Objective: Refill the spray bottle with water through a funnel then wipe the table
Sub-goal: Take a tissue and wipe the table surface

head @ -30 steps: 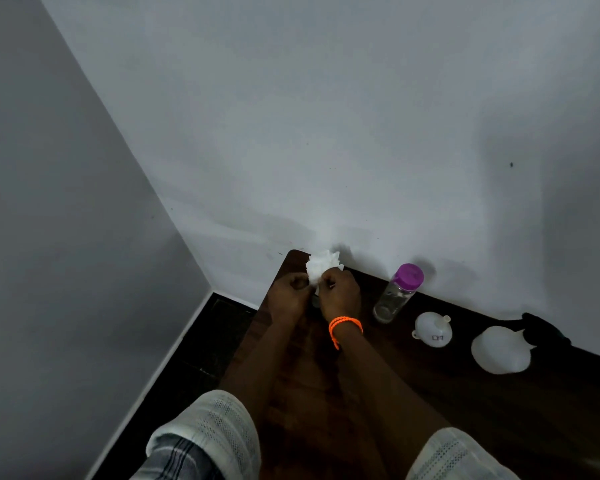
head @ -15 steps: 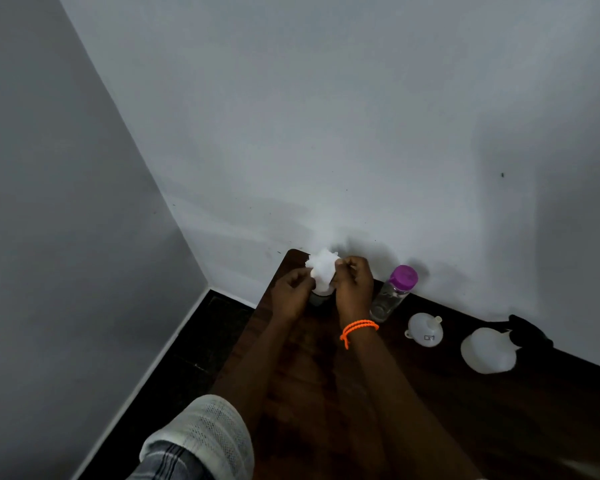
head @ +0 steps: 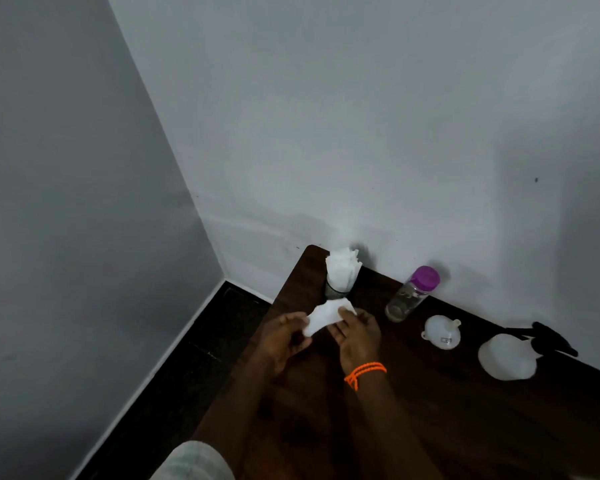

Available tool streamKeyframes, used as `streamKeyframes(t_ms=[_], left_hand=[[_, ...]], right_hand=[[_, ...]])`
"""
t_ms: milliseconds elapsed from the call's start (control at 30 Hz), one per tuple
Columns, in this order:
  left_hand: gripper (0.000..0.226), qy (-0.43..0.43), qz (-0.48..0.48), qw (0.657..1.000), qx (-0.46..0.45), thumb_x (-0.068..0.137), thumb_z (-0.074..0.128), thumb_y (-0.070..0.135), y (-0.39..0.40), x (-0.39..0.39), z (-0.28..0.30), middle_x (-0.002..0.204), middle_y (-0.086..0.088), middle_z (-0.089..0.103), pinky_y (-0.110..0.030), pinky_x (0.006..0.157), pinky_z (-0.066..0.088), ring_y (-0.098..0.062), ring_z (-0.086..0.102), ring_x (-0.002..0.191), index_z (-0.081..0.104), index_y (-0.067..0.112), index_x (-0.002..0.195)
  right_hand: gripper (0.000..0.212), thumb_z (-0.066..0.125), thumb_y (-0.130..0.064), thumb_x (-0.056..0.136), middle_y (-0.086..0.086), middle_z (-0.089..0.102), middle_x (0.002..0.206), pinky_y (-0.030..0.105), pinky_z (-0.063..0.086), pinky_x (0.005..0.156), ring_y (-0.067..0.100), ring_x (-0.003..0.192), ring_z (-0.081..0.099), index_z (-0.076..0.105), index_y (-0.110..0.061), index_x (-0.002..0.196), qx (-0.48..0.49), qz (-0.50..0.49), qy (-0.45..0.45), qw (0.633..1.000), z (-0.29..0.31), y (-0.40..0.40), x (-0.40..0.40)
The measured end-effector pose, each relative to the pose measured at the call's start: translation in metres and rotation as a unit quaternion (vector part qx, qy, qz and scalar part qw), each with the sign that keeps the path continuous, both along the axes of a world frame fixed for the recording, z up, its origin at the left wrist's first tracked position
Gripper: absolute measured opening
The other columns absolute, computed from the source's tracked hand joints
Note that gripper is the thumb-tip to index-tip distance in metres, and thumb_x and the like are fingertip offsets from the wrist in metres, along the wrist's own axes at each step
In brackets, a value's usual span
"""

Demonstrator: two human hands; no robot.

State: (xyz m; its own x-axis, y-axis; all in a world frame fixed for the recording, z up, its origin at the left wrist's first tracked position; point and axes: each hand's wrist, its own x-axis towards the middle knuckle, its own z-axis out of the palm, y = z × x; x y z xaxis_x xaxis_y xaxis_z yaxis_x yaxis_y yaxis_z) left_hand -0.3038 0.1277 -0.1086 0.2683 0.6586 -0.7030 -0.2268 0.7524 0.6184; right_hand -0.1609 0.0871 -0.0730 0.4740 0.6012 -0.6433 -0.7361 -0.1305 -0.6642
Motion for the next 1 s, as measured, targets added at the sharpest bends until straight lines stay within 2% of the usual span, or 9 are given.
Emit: streamKeyframes(t_ms=[167, 267, 333, 400, 533, 633, 767, 900, 1000], left_hand=[[0.027, 0.193, -0.060, 0.976, 0.074, 0.082, 0.080, 0.009, 0.023, -0.028, -0.015, 0.099, -0.019, 0.072, -0.024, 0.050, 0.052, -0.019, 0.065, 0.069, 0.072, 0.008, 0.107], [0.025, 0.265, -0.127, 0.935, 0.200, 0.083, 0.080, 0.016, 0.052, -0.031, -0.006, 0.104, -0.019, 0.073, -0.017, 0.051, 0.050, -0.014, 0.063, 0.065, 0.073, 0.014, 0.107], [0.033, 0.301, -0.149, 0.904, 0.265, 0.084, 0.078, 0.022, 0.066, -0.032, -0.002, 0.109, -0.012, 0.072, -0.020, 0.065, 0.054, -0.015, 0.066, 0.076, 0.070, 0.014, 0.115], [0.047, 0.386, -0.166, 0.851, 0.315, 0.087, 0.074, 0.030, 0.073, -0.036, -0.009, 0.117, -0.007, 0.067, -0.031, 0.090, 0.053, -0.021, 0.065, 0.101, 0.063, 0.013, 0.129], [0.046, 0.506, -0.197, 0.746, 0.386, 0.087, 0.049, 0.025, 0.052, -0.046, -0.030, 0.125, -0.008, 0.066, -0.045, 0.096, 0.052, -0.029, 0.062, 0.116, 0.062, 0.017, 0.131], [0.062, 0.517, -0.302, 0.639, 0.482, 0.080, 0.036, 0.038, 0.033, -0.045, -0.042, 0.143, -0.002, 0.056, -0.045, 0.105, 0.043, -0.026, 0.047, 0.136, 0.057, 0.025, 0.137], [0.072, 0.512, -0.444, 0.529, 0.510, 0.087, 0.050, 0.050, 0.036, -0.040, -0.054, 0.164, 0.002, 0.024, -0.047, 0.118, 0.022, -0.021, 0.010, 0.154, 0.033, 0.031, 0.154], [0.077, 0.531, -0.482, 0.489, 0.496, 0.087, 0.051, 0.048, 0.052, -0.032, -0.059, 0.166, 0.000, 0.018, -0.047, 0.121, 0.015, -0.023, 0.002, 0.155, 0.024, 0.031, 0.157], [0.079, 0.550, -0.479, 0.482, 0.485, 0.087, 0.054, 0.051, 0.068, -0.027, -0.058, 0.166, 0.001, 0.017, -0.047, 0.121, 0.016, -0.024, 0.004, 0.155, 0.022, 0.031, 0.157]], right_hand=[[0.029, 0.067, 0.014, 0.083, 0.025, 0.065, 0.115, 0.036, 0.055, 0.060, 0.037, 0.099, 0.064, 0.058, -0.009, 0.096, -0.140, 0.026, -0.017, 0.990, -0.035, -0.002, -0.016], [0.030, 0.070, 0.013, 0.082, 0.020, 0.067, 0.110, 0.035, 0.056, 0.059, 0.035, 0.098, 0.066, 0.061, -0.010, 0.099, -0.116, 0.032, -0.022, 0.993, -0.045, 0.011, -0.021], [0.031, 0.074, 0.010, 0.081, 0.019, 0.065, 0.105, 0.039, 0.058, 0.064, 0.032, 0.089, 0.064, 0.059, -0.007, 0.102, -0.133, 0.035, -0.041, 0.990, -0.050, 0.017, -0.028], [0.037, 0.079, 0.001, 0.078, 0.023, 0.066, 0.111, 0.045, 0.056, 0.081, 0.032, 0.088, 0.063, 0.060, -0.001, 0.110, -0.205, 0.058, -0.135, 0.968, -0.054, 0.016, -0.035], [0.050, 0.074, -0.008, 0.085, 0.023, 0.061, 0.133, 0.035, 0.040, 0.104, 0.036, 0.124, 0.057, 0.058, 0.002, 0.132, -0.231, 0.152, -0.403, 0.873, -0.051, -0.001, -0.054], [0.043, 0.065, -0.021, 0.089, 0.017, 0.064, 0.133, 0.042, 0.049, 0.102, 0.035, 0.123, 0.061, 0.065, -0.010, 0.130, -0.166, 0.265, -0.600, 0.736, -0.068, -0.014, -0.067], [0.054, 0.038, -0.042, 0.090, 0.015, 0.068, 0.130, 0.048, 0.052, 0.099, 0.033, 0.118, 0.067, 0.072, -0.017, 0.123, -0.185, 0.433, -0.650, 0.596, -0.090, -0.013, -0.076], [0.058, 0.032, -0.046, 0.095, 0.015, 0.066, 0.133, 0.045, 0.029, 0.104, 0.034, 0.122, 0.065, 0.072, -0.016, 0.123, -0.191, 0.469, -0.677, 0.535, -0.101, -0.001, -0.070], [0.056, 0.037, -0.044, 0.090, 0.017, 0.066, 0.133, 0.046, 0.028, 0.106, 0.034, 0.124, 0.063, 0.072, -0.016, 0.124, -0.195, 0.468, -0.689, 0.518, -0.109, 0.016, -0.062]])
